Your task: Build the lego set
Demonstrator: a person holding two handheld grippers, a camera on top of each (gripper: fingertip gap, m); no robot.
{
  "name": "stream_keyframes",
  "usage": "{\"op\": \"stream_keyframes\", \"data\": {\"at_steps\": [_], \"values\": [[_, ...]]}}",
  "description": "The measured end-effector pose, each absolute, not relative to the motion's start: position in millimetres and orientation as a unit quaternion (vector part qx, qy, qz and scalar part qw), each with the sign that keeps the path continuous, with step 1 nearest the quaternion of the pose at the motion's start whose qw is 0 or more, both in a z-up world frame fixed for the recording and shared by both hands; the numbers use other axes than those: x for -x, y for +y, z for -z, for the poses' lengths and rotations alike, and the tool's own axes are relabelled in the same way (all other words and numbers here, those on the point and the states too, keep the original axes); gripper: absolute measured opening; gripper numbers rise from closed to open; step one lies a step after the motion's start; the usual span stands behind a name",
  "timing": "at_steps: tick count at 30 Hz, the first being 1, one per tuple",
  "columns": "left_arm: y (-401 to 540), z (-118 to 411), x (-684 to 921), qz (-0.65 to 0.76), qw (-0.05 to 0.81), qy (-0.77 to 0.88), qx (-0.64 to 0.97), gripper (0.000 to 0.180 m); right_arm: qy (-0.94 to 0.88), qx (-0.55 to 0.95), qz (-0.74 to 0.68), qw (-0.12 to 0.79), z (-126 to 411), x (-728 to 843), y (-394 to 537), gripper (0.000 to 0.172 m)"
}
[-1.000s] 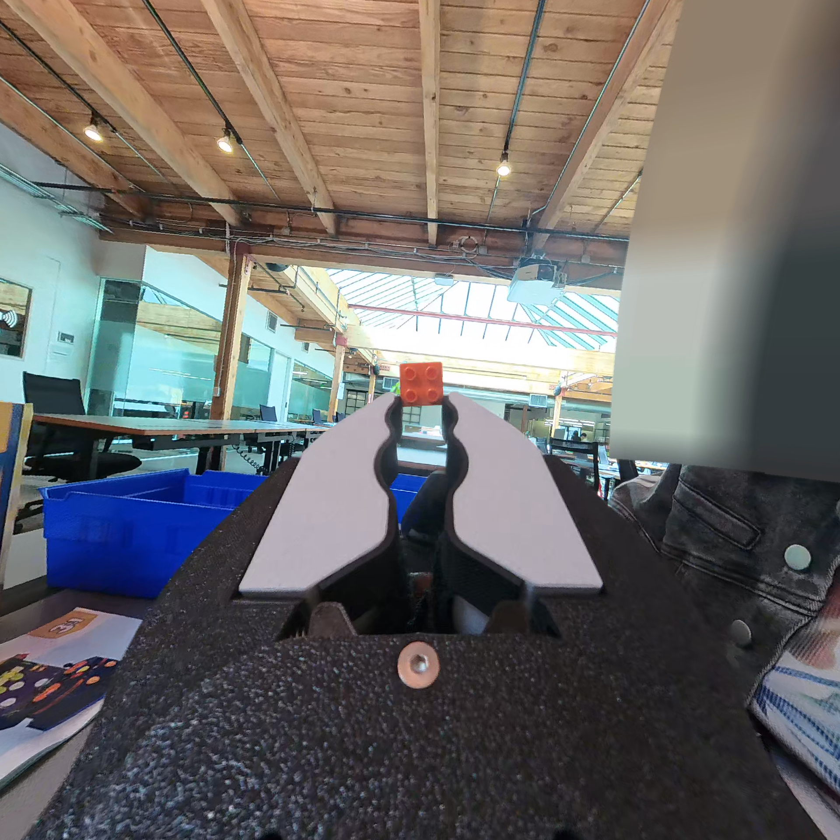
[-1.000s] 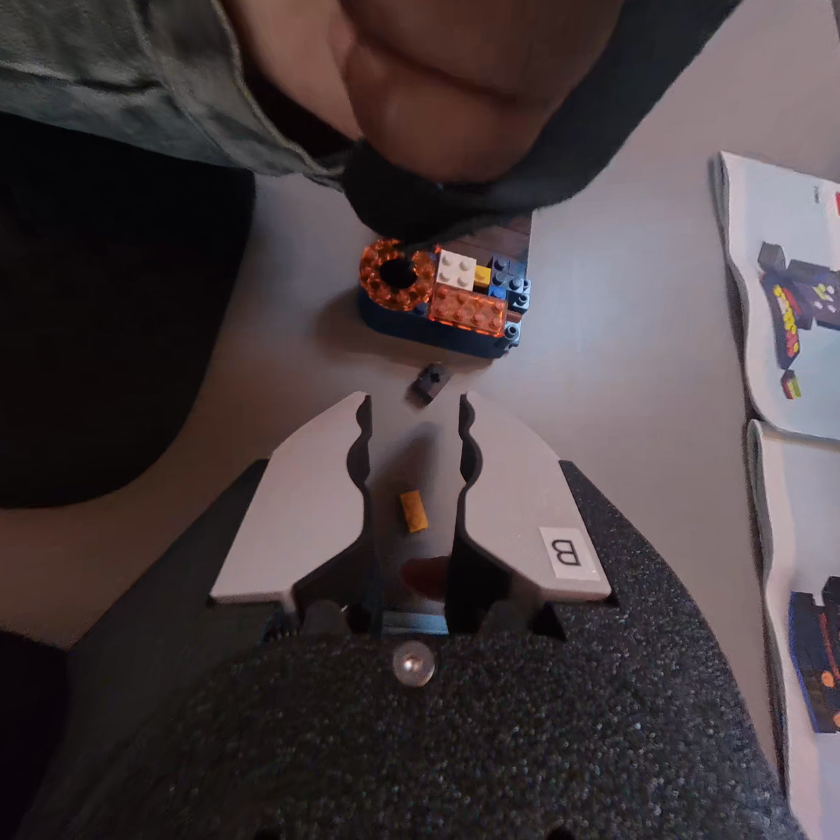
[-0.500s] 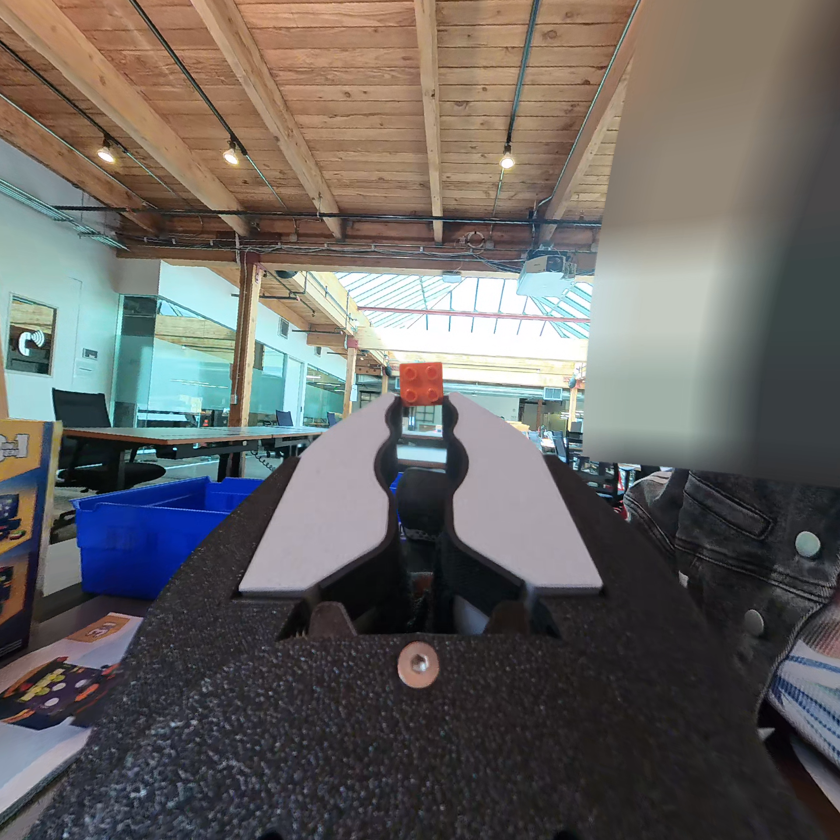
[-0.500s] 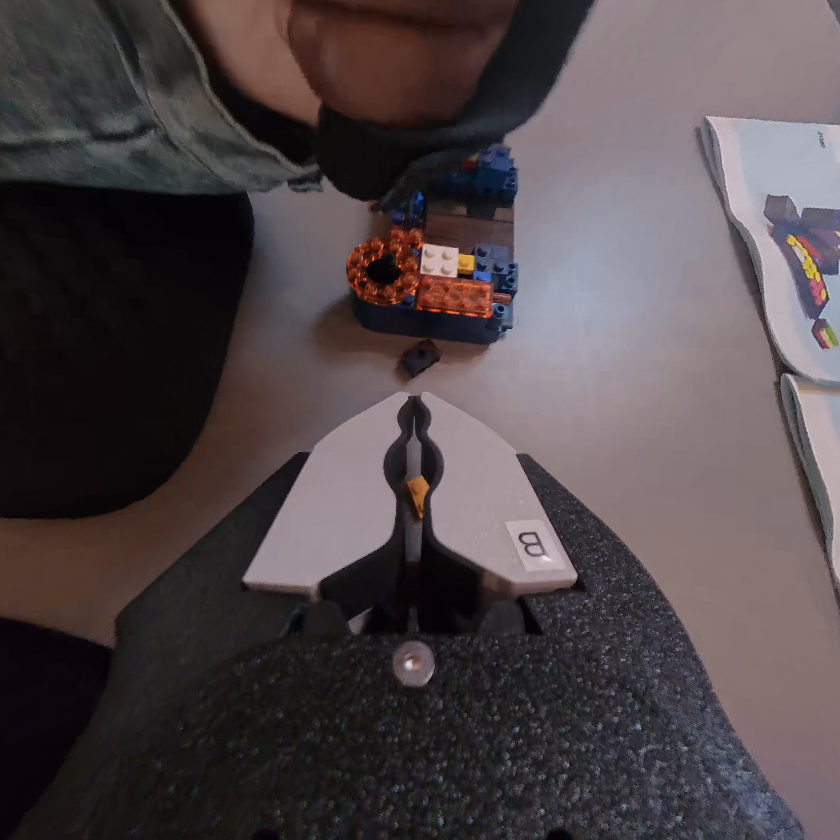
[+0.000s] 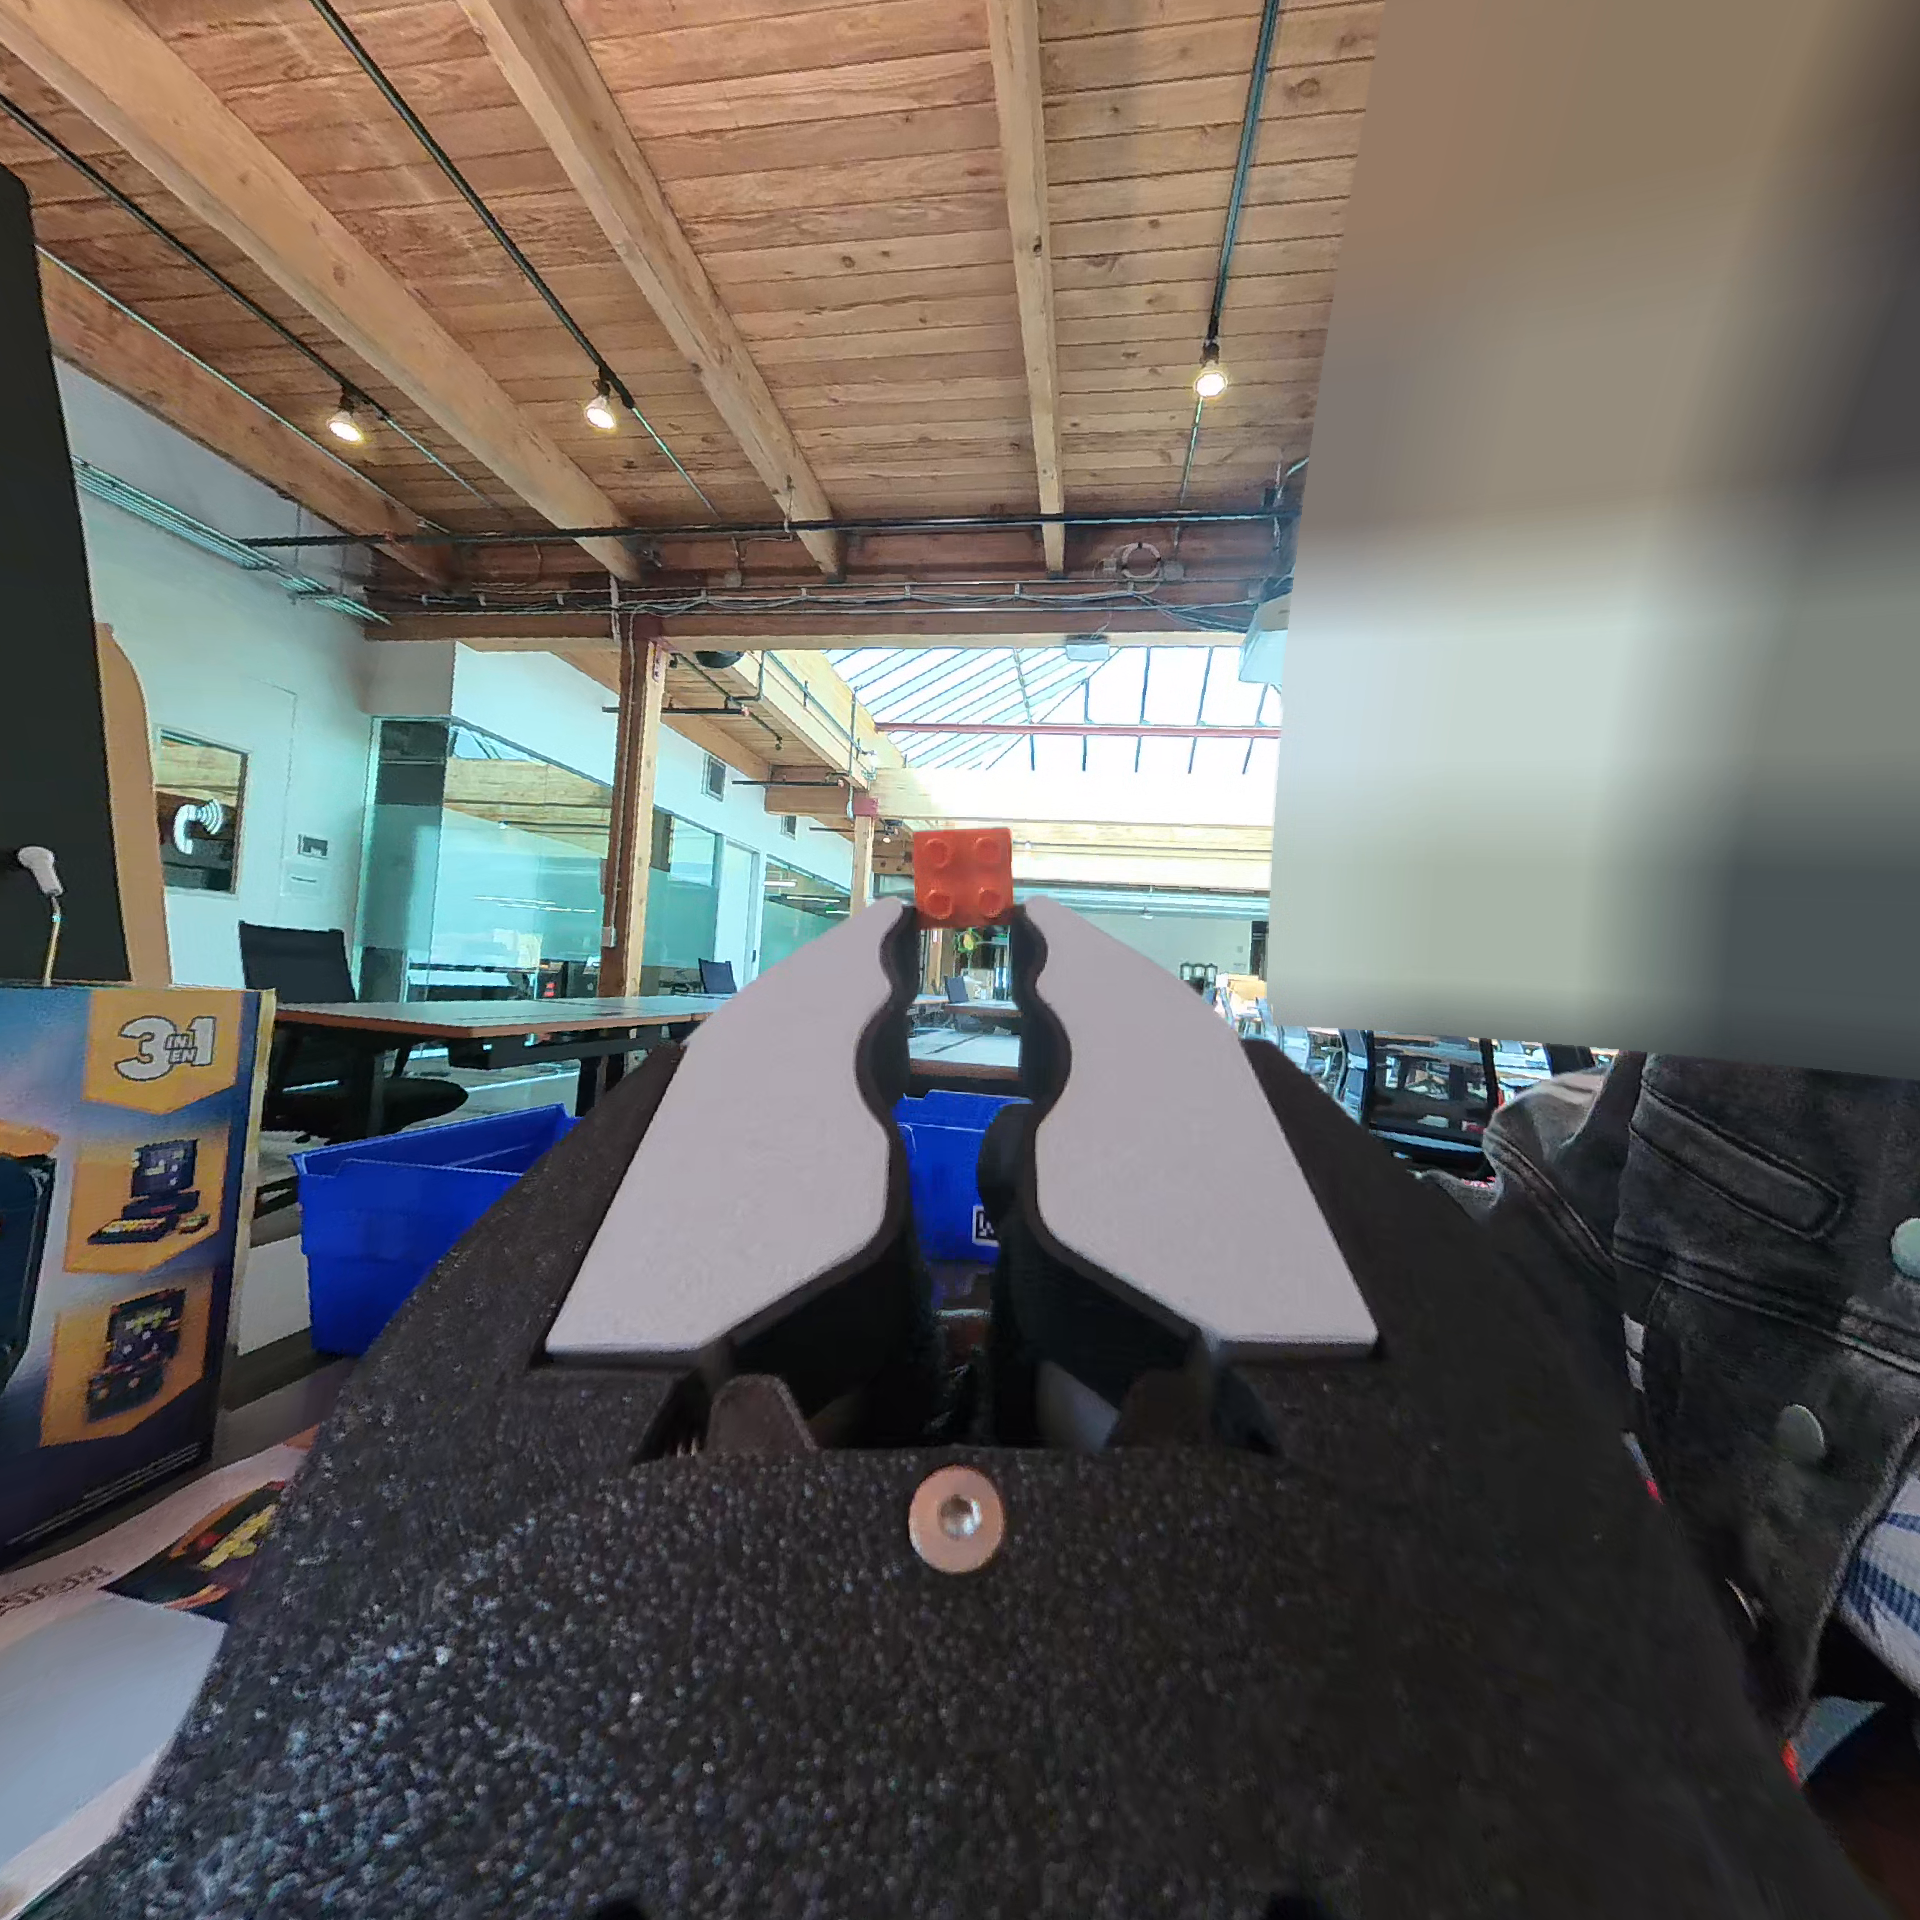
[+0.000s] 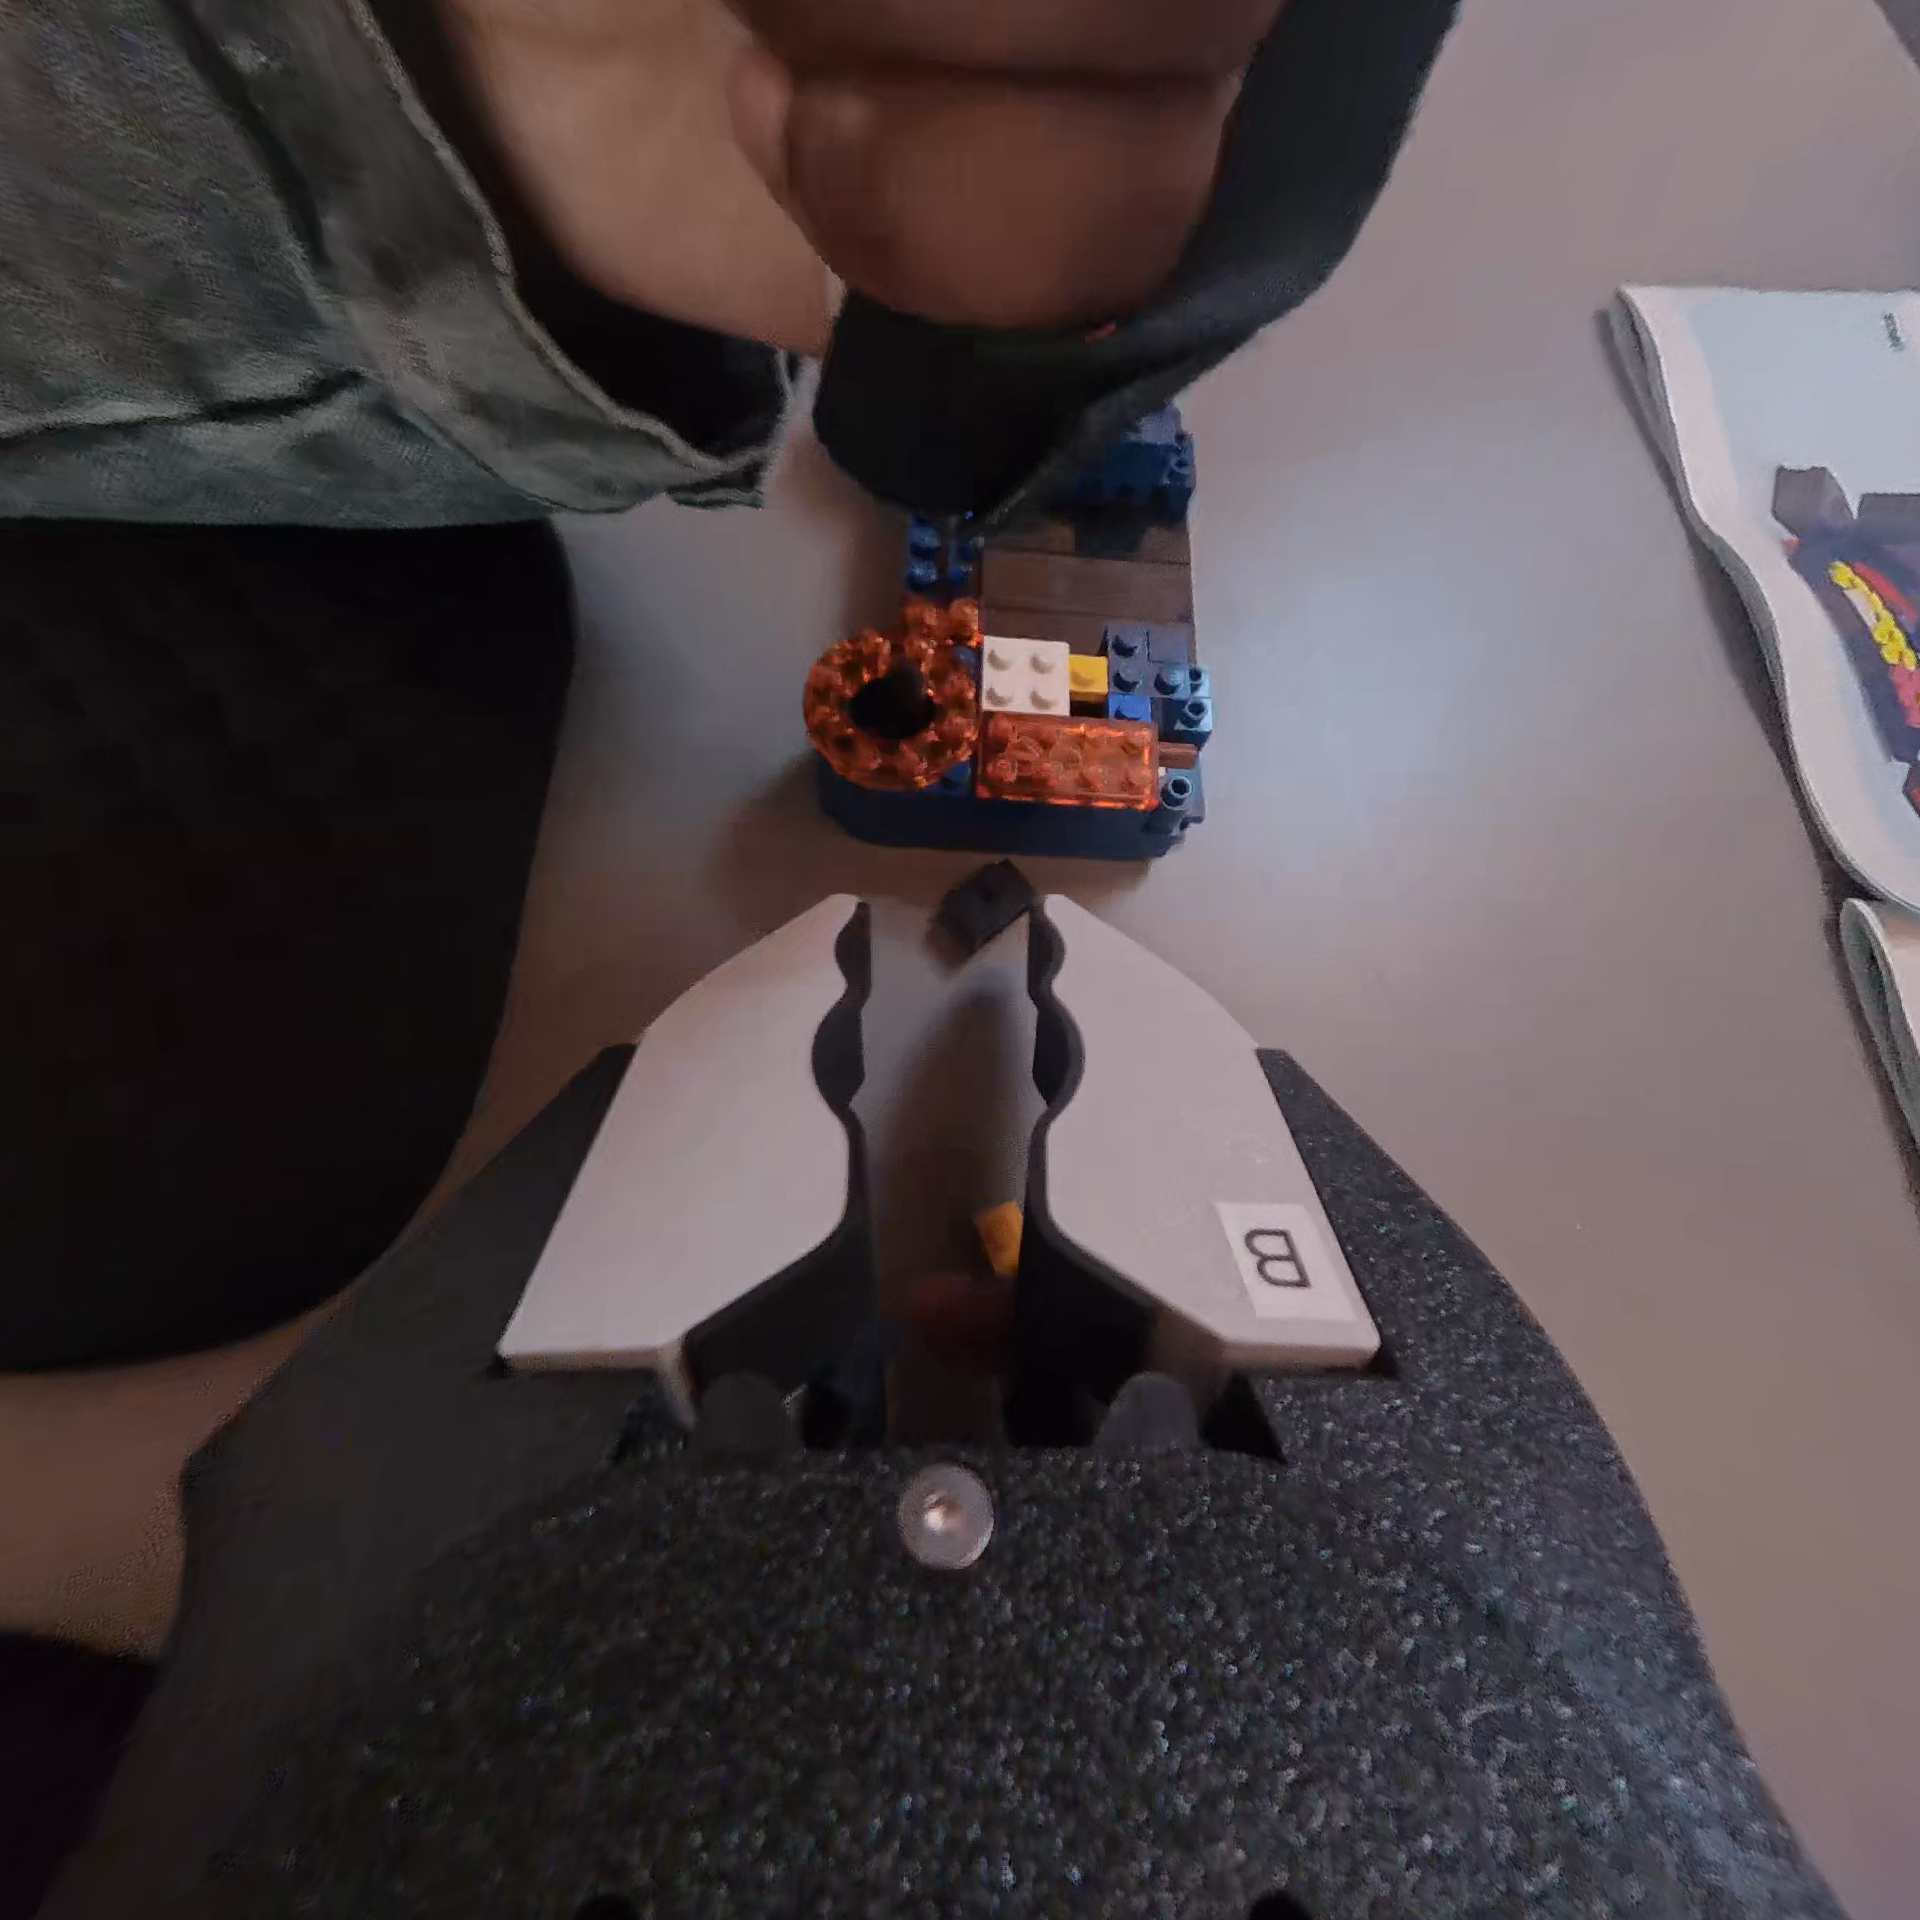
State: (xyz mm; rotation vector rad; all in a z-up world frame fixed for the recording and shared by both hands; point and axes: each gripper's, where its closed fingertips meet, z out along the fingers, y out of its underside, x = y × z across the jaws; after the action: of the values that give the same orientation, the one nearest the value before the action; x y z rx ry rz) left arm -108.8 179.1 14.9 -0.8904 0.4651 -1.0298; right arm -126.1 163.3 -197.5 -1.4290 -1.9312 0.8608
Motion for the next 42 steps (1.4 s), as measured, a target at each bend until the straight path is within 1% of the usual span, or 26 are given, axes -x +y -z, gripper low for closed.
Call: {"op": "stream_keyframes", "data": {"at_steps": [1,3,5,6,8,10,11,12,14,15,16,19,24,26,29,33,36,37,40,42], "values": [[179.2,-14.6,108.2,0.471,0.752,0.214,0.408,0.016,-0.726,0.545,-0.301,0.293,202.1,128.2,166.1,0.025],[178.2,-15.4,108.2,0.473,0.752,0.214,0.406,0.016,-0.729,0.550,-0.278,0.299,207.1,131.2,171.1,0.025],[177.0,-16.5,108.6,0.476,0.752,0.215,0.402,0.016,-0.724,0.551,-0.292,0.294,207.6,133.4,169.2,0.022],[176.7,-16.6,108.5,0.477,0.752,0.215,0.401,0.016,-0.724,0.549,-0.294,0.296,207.7,133.8,169.0,0.013],[176.5,-15.8,107.2,0.478,0.750,0.218,0.402,0.016,-0.725,0.545,-0.289,0.305,206.2,132.7,172.1,0.012],[177.0,-13.8,104.6,0.474,0.748,0.225,0.407,0.016,-0.709,0.554,-0.324,0.292,195.3,127.9,171.3,0.012],[177.3,-12.6,103.3,0.471,0.747,0.228,0.410,0.016,-0.692,0.562,-0.362,0.271,185.9,122.5,168.5,0.012],[177.2,-11.7,101.8,0.469,0.746,0.232,0.411,0.016,-0.683,0.567,-0.402,0.226,178.0,112.6,161.7,0.012],[176.5,-10.8,98.9,0.469,0.743,0.239,0.413,0.015,-0.682,0.562,-0.463,0.069,169.4,78.8,136.0,0.012],[175.8,-10.6,97.0,0.471,0.741,0.243,0.413,0.015,-0.684,0.557,-0.472,0.002,166.3,59.4,126.7,0.012],[175.1,-10.0,95.1,0.471,0.739,0.247,0.414,0.016,-0.689,0.558,-0.463,-0.017,165.3,44.3,126.7,0.012],[174.7,-7.3,90.2,0.459,0.738,0.261,0.421,0.015,-0.675,0.595,-0.434,0.029,161.3,12.5,149.5,0.012],[176.4,-1.1,83.4,0.445,0.733,0.277,0.433,0.016,-0.584,0.687,-0.419,0.109,148.6,-49.7,192.4,0.012],[176.7,1.2,80.6,0.439,0.731,0.284,0.437,0.016,-0.527,0.741,-0.386,0.157,152.2,-82.7,214.5,0.012],[176.1,2.9,77.1,0.437,0.728,0.292,0.440,0.015,-0.432,0.819,-0.309,0.218,171.3,-134.2,240.2,0.012],[177.2,6.9,73.2,0.440,0.722,0.296,0.444,0.016,-0.389,0.844,-0.274,0.249,189.3,-154.4,233.2,0.012],[178.9,9.9,72.7,0.441,0.719,0.295,0.448,0.016,-0.385,0.852,-0.252,0.250,200.6,-156.1,230.3,0.012],[179.2,9.9,73.3,0.441,0.720,0.294,0.448,0.016,-0.392,0.850,-0.248,0.249,203.4,-156.1,229.2,0.018],[179.6,9.3,75.4,0.442,0.721,0.290,0.447,0.015,-0.415,0.837,-0.235,0.267,199.7,-159.8,230.4,0.027],[179.8,9.2,76.1,0.445,0.721,0.288,0.447,0.016,-0.460,0.814,-0.215,0.283,191.0,-164.9,231.0,0.030]]}}
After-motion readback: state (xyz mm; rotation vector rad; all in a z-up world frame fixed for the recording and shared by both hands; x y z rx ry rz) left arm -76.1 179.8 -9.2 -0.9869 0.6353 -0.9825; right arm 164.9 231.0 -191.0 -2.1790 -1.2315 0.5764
